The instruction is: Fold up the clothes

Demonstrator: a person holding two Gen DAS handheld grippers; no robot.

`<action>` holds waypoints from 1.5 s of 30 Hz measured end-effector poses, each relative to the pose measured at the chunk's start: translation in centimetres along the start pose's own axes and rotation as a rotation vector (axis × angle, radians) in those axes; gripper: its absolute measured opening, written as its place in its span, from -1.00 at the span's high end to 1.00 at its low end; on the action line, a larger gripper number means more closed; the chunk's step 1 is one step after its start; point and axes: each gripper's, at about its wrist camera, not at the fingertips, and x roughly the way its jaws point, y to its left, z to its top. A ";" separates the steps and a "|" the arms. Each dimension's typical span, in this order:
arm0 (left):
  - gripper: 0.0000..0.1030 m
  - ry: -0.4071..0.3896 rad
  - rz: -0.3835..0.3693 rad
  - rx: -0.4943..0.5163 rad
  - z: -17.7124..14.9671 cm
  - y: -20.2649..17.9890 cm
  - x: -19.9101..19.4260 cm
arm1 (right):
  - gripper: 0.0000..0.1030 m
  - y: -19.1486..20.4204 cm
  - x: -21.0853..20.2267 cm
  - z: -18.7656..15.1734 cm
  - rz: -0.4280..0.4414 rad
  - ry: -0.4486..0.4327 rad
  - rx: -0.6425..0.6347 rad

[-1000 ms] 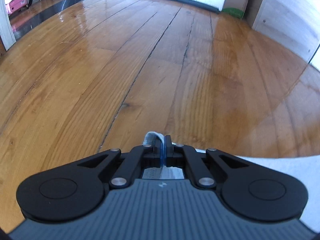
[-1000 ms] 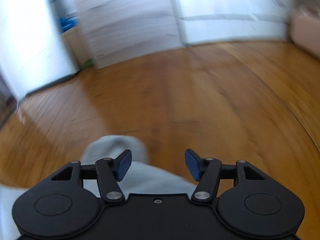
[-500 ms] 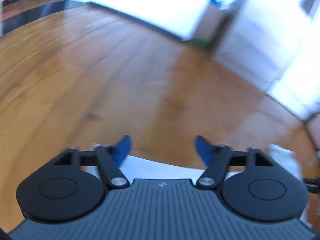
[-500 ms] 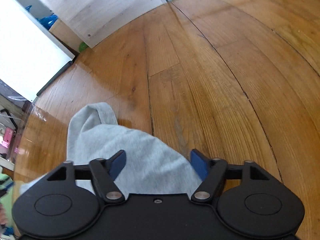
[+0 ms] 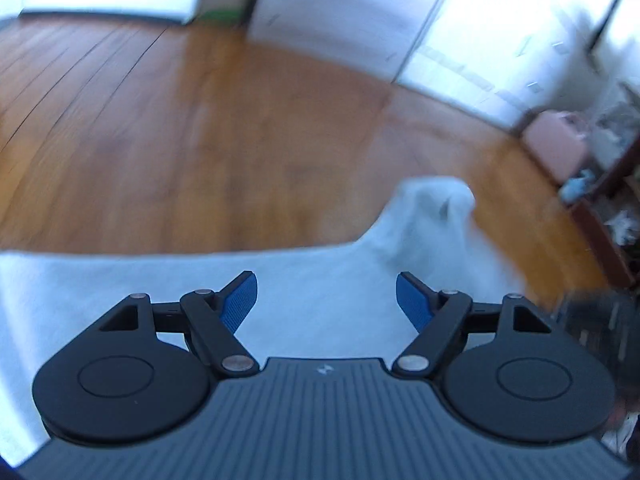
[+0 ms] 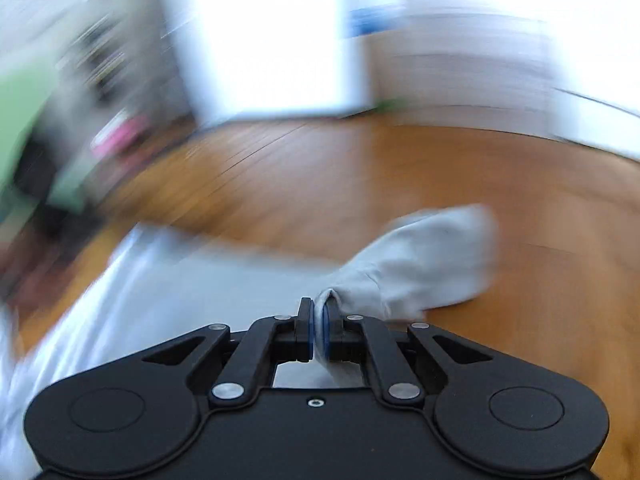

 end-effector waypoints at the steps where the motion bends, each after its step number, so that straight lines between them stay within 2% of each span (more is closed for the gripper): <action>1: -0.49 0.007 -0.003 -0.004 -0.3 -0.2 0.2 | 0.84 2.0 0.2 -0.2 0.026 0.022 -0.063; 4: -0.49 0.028 -0.011 -0.022 -1.1 -0.5 0.6 | 0.84 7.2 0.8 -0.6 0.098 0.080 -0.221; 6: -0.49 0.046 -0.019 -0.023 -1.9 -0.6 0.9 | 0.66 5.1 -0.1 -0.5 0.103 0.054 -0.098; 7: -0.49 0.053 -0.019 -0.001 -2.4 -0.8 0.8 | 0.36 3.9 -0.5 -0.5 0.108 0.043 -0.026; 8: -0.49 0.060 -0.018 0.021 -2.8 -0.9 0.7 | 0.18 2.1 -1.1 -0.3 0.113 0.037 0.068; 10: -0.49 0.070 0.006 0.073 -3.5 -1.4 1.0 | 0.15 -0.6 -2.1 -0.1 0.084 0.016 0.167; 12: -0.49 0.085 0.009 0.091 -4.1 -1.6 1.1 | -0.08 -2.3 -2.7 0.0 0.000 0.019 0.202; 13: -0.49 0.095 -0.002 0.080 -4.5 -1.6 1.1 | -0.30 -2.8 -2.7 0.0 -0.057 0.023 0.204; 15: -0.49 0.118 -0.036 0.076 -5.2 -1.8 1.3 | -0.52 -3.3 -2.6 -0.3 -0.151 -0.003 0.234; 16: -0.49 0.137 -0.043 0.134 -5.7 -2.8 1.6 | -0.56 -3.6 -2.5 -0.4 -0.192 -0.014 0.240; 18: -0.49 0.161 -0.057 0.223 -6.3 -4.4 2.2 | -0.56 -3.7 -1.8 -0.5 -0.220 -0.027 0.194; 20: -0.49 0.170 -0.073 0.278 -6.6 -5.6 2.4 | -0.55 -4.2 -1.3 -0.2 -0.166 -0.050 0.145; 21: -0.49 0.175 -0.080 0.305 -6.8 -6.3 2.5 | -0.46 -4.4 -1.1 0.2 -0.132 -0.085 0.132; 22: -0.49 0.180 -0.088 0.332 -6.9 -6.9 2.7 | 0.10 -4.6 -0.8 0.8 -0.084 -0.110 0.116; 23: -0.49 0.168 -0.092 0.302 -6.7 -6.5 2.6 | 0.93 -4.8 -0.6 1.6 -0.044 -0.126 0.098; 24: -0.49 0.156 -0.095 0.270 -6.4 -6.1 2.5 | 0.96 -5.0 -0.5 2.7 -0.042 -0.125 0.073; 26: -0.49 0.129 -0.080 0.217 -5.8 -5.3 2.3 | 0.95 -5.5 -1.6 5.3 -0.101 -0.197 0.030; 28: -0.49 0.093 -0.045 0.191 -5.0 -4.7 2.1 | 0.95 -7.4 -3.2 8.7 -0.180 -0.294 0.081; 30: -0.49 0.061 0.012 0.179 -4.5 -4.6 1.9 | 0.95 -10.5 -4.4 12.1 -0.340 -0.373 0.151; 31: -0.49 0.048 0.030 0.185 -4.2 -4.9 2.1 | 0.94 -12.2 -4.4 13.6 -0.438 -0.382 0.161; 33: -0.55 0.040 0.042 0.185 -3.9 -5.4 2.5 | 0.84 -15.5 -3.6 15.8 -0.559 -0.369 0.164; 35: -0.64 0.049 0.032 0.172 -3.9 -5.6 3.1 | 0.09 -18.4 -2.9 16.4 -0.638 -0.315 0.230; 36: -0.64 0.066 0.042 0.163 -4.0 -5.6 3.6 | -0.39 -19.9 -2.7 16.5 -0.673 -0.279 0.280; 37: -0.64 0.084 0.069 0.169 -4.3 -5.5 4.0 | -0.41 -21.2 -2.5 16.3 -0.692 -0.255 0.338; 38: -0.64 0.103 0.096 0.175 -4.7 -5.4 4.5 | -0.41 -22.3 -2.9 15.2 -0.656 -0.270 0.427; 40: -0.64 0.120 0.153 0.196 -5.3 -5.1 5.0 | -0.41 -24.2 -3.2 12.7 -0.530 -0.299 0.579; 42: -0.64 0.109 0.174 0.182 -5.8 -4.0 4.5 | -0.41 -25.9 -3.3 10.2 -0.454 -0.277 0.677; 43: -0.64 0.100 0.185 0.162 -5.8 -3.1 3.9 | -0.41 -26.6 -3.3 9.1 -0.424 -0.265 0.714; 45: -0.64 0.075 0.224 0.134 -5.2 -1.7 3.0 | -0.41 -27.3 -3.0 8.0 -0.428 -0.243 0.694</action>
